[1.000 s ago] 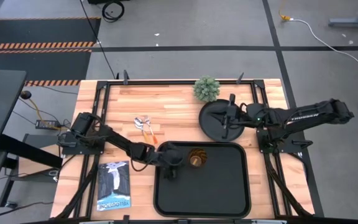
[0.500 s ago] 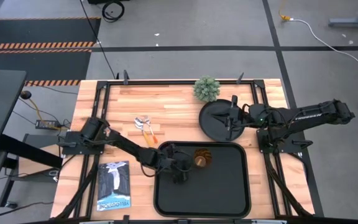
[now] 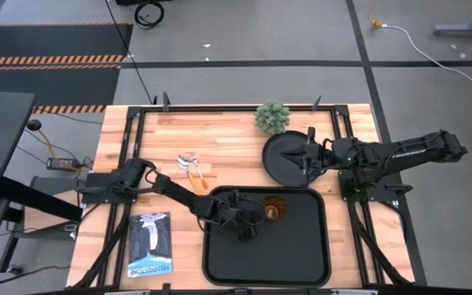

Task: Pick and place plate/cup/fork/spoon on tray
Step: Put the brown cup on the black tray

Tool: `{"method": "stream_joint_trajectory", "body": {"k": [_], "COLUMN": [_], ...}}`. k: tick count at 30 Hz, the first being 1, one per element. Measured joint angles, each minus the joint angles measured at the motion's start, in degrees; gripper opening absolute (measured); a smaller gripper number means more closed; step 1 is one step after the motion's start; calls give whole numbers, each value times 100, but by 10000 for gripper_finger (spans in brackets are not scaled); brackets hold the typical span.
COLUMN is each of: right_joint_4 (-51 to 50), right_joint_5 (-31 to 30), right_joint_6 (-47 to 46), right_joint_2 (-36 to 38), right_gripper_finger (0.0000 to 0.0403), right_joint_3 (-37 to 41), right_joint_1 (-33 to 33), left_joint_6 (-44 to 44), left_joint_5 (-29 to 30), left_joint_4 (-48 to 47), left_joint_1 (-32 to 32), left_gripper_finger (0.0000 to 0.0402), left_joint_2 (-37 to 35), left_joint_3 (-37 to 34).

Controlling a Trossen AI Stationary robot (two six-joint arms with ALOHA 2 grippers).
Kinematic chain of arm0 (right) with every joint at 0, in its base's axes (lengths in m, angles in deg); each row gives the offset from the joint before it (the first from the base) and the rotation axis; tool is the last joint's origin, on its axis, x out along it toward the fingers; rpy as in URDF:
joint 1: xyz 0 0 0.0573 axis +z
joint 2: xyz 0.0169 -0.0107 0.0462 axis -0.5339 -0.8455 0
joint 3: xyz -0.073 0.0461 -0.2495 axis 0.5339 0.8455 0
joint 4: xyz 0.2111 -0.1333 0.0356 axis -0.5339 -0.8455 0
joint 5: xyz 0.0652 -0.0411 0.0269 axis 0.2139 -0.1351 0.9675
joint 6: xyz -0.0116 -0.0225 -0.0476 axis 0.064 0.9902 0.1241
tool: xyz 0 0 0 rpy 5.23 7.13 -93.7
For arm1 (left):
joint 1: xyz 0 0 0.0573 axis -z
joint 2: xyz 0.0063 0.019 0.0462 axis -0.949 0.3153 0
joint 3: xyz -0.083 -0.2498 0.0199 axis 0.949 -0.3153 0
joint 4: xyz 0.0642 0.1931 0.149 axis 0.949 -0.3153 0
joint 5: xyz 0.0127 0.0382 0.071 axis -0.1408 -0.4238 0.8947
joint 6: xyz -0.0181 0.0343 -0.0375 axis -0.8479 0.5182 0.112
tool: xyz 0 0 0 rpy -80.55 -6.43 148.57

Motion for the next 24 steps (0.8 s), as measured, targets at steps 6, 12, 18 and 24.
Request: {"method": "stream_joint_trajectory", "body": {"k": [6,12,18,24], "right_joint_4": [25,34,83,103], "right_joint_5": [23,29,31,52], "right_joint_6": [0,0,0,-2], "right_joint_2": [15,13,13,11], "right_gripper_finger": [24,24,24,24], "right_joint_3": [0,0,0,0], "right_joint_1": [0,-2,-2,-2], "left_joint_6": [35,79,55,33], "left_joint_5": [-135,-145,-230,-220], "left_joint_4": [441,645,1011,1327], "left_joint_1": [-81,-88,-84,-99], "left_gripper_finger": [136,128,128,128], "left_joint_2": [58,55,187,343], "left_joint_3": [22,22,25,20]}}
